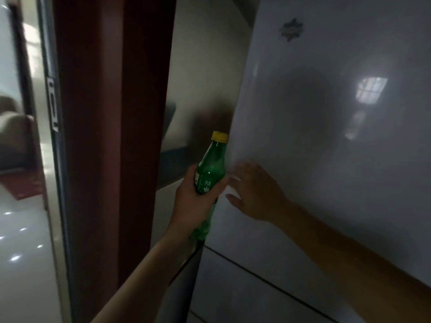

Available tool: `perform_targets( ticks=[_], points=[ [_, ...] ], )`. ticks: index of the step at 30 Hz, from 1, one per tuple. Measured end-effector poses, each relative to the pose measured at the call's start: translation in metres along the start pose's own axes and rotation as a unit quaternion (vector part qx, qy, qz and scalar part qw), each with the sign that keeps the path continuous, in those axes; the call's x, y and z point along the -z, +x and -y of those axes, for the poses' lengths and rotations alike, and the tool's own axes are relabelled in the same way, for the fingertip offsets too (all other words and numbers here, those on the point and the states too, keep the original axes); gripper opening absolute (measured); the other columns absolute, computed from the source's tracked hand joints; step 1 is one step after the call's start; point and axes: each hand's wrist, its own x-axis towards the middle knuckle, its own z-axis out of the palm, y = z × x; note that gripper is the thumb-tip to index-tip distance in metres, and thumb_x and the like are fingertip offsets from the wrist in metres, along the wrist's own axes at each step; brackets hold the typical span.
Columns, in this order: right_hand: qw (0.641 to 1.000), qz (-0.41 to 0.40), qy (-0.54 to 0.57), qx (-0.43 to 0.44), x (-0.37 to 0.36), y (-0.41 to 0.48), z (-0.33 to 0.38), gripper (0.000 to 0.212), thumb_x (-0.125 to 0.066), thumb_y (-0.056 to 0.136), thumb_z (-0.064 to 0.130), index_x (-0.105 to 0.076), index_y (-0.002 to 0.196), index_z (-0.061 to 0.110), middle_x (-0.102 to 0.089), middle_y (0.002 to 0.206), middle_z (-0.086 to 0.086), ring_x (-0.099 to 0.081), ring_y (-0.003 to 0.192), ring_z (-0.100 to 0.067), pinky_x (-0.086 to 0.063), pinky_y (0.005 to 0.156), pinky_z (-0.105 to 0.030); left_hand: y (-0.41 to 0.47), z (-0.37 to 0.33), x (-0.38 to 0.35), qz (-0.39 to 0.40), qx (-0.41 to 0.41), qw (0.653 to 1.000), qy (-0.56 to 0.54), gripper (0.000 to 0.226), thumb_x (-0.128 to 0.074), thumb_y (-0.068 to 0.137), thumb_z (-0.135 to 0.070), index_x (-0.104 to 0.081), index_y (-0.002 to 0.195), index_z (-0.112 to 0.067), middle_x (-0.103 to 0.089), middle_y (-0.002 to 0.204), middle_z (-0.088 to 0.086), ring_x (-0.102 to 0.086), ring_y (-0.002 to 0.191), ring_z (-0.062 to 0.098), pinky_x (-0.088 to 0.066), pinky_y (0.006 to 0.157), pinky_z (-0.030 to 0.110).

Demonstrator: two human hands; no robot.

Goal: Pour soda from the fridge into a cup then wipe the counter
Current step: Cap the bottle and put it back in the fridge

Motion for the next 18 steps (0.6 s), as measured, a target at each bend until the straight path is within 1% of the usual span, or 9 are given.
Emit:
perform_targets(
  ticks=[2, 4, 6, 8, 10, 12, 15, 17, 18],
  points=[
    [0.999, 0.040, -0.027, 0.022, 0.000, 0.031, -0.014, 0.037, -0.059, 0.085, 0.041, -0.069, 0.109, 0.015, -0.064, 0.120, -0.012, -0.049, 0.125, -0.036, -0.026, 0.113, -0.053, 0.004, 0.003, 0.000, -0.019, -0.001, 1.000, 0.022, 0.042, -0.078, 0.081, -0.032, -0.058, 0.118, -0.029, -0.069, 0.096, -0.016, -0.064, 0.084, -0.009, -0.046, 0.063, 0.004],
    [0.990, 0.085, -0.101, 0.049, 0.005, 0.058, -0.020, 0.038, -0.058, 0.086, 0.045, -0.070, 0.109, 0.017, -0.063, 0.122, -0.011, -0.047, 0.128, -0.035, -0.023, 0.114, -0.054, 0.006, 0.006, 0.003, -0.033, -0.001, 0.998, 0.044, 0.041, -0.078, 0.080, -0.035, -0.058, 0.116, -0.031, -0.068, 0.095, -0.016, -0.064, 0.083, -0.009, -0.046, 0.063, 0.005],
    [0.967, 0.155, -0.186, 0.082, 0.006, 0.079, -0.023, 0.043, -0.047, 0.094, 0.046, -0.064, 0.121, 0.019, -0.056, 0.133, -0.009, -0.039, 0.135, -0.032, -0.015, 0.117, -0.052, 0.006, 0.011, 0.006, -0.041, -0.002, 0.998, 0.051, 0.041, -0.078, 0.080, -0.039, -0.057, 0.115, -0.032, -0.069, 0.095, -0.015, -0.064, 0.084, -0.007, -0.047, 0.065, 0.008],
    [0.941, 0.198, -0.257, 0.098, 0.005, 0.099, -0.025, 0.044, -0.036, 0.098, 0.048, -0.062, 0.121, 0.021, -0.057, 0.130, -0.006, -0.040, 0.131, -0.029, -0.009, 0.119, -0.050, 0.007, 0.013, 0.011, -0.038, 0.000, 0.998, 0.056, 0.045, -0.077, 0.080, -0.041, -0.056, 0.118, -0.032, -0.068, 0.098, -0.016, -0.064, 0.086, -0.007, -0.047, 0.066, 0.011],
    [0.925, 0.220, -0.299, 0.082, 0.000, 0.113, -0.024, 0.048, -0.033, 0.097, 0.052, -0.064, 0.117, 0.022, -0.061, 0.125, -0.002, -0.043, 0.125, -0.026, -0.012, 0.118, -0.049, 0.010, 0.014, 0.015, -0.033, 0.002, 0.998, 0.060, 0.045, -0.077, 0.080, -0.039, -0.055, 0.119, -0.033, -0.067, 0.099, -0.016, -0.063, 0.087, -0.008, -0.046, 0.064, 0.008],
    [0.911, 0.253, -0.321, 0.048, -0.001, 0.124, -0.017, 0.048, -0.033, 0.096, 0.055, -0.066, 0.110, 0.022, -0.064, 0.121, 0.002, -0.046, 0.119, -0.023, -0.021, 0.110, -0.044, 0.015, 0.014, 0.017, -0.027, 0.001, 0.998, 0.063, 0.044, -0.077, 0.081, -0.038, -0.055, 0.119, -0.034, -0.066, 0.099, -0.017, -0.062, 0.088, -0.009, -0.046, 0.064, 0.006],
    [0.910, 0.248, -0.331, 0.013, 0.002, 0.137, -0.012, 0.037, -0.037, 0.096, 0.045, -0.065, 0.099, 0.021, -0.065, 0.113, 0.002, -0.052, 0.108, -0.020, -0.028, 0.100, -0.036, 0.023, 0.016, 0.019, -0.003, -0.003, 0.999, 0.052, 0.044, -0.076, 0.082, -0.038, -0.056, 0.120, -0.032, -0.067, 0.099, -0.016, -0.063, 0.088, -0.007, -0.048, 0.069, 0.012],
    [0.910, 0.257, -0.325, -0.017, -0.001, 0.143, -0.008, 0.036, -0.038, 0.096, 0.043, -0.065, 0.104, 0.020, -0.064, 0.117, 0.001, -0.051, 0.113, -0.021, -0.027, 0.103, -0.035, 0.028, 0.020, 0.022, 0.010, 0.003, 0.999, 0.046, 0.043, -0.076, 0.081, -0.042, -0.056, 0.118, -0.034, -0.068, 0.097, -0.017, -0.064, 0.087, -0.006, -0.051, 0.072, 0.019],
    [0.920, 0.260, -0.289, -0.044, -0.006, 0.146, -0.006, 0.037, -0.038, 0.096, 0.044, -0.064, 0.109, 0.021, -0.063, 0.120, 0.001, -0.050, 0.116, -0.022, -0.026, 0.105, -0.035, 0.033, 0.023, 0.024, 0.011, 0.008, 0.999, 0.043, 0.041, -0.076, 0.080, -0.045, -0.057, 0.116, -0.036, -0.068, 0.096, -0.018, -0.064, 0.085, -0.006, -0.053, 0.074, 0.023]
  ],
)
